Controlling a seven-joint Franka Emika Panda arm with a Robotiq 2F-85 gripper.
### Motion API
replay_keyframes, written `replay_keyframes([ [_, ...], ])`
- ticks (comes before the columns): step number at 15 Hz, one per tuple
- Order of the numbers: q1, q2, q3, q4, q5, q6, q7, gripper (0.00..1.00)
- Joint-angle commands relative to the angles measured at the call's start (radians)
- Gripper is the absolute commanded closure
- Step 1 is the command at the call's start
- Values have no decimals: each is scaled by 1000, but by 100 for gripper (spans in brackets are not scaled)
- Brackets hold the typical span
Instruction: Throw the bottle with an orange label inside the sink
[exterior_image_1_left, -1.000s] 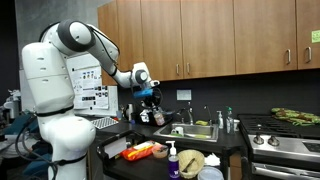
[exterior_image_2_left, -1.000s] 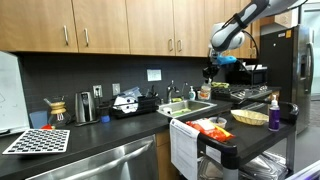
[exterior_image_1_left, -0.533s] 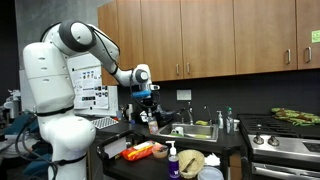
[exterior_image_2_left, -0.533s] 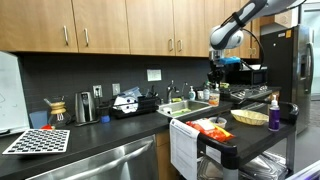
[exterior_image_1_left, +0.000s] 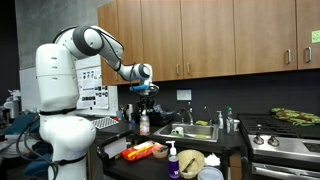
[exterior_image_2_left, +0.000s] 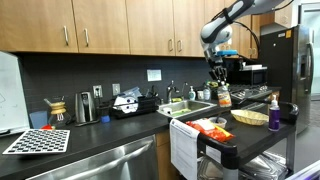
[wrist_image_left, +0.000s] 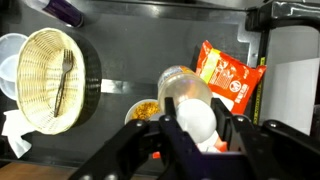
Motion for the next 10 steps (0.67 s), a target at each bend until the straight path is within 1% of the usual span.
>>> replay_keyframes([
  [1,9,138,8,167,24,-123,11,86],
  [2,9,168,10,196,32,-125,20,86],
  [5,6,222,8,230,75,-16,20,86],
  [6,5,230,7,230,90,38,22,86],
  [8,6,217,7,189,108,210,29,86],
  [10,14,200,10,151,81,348,27,86],
])
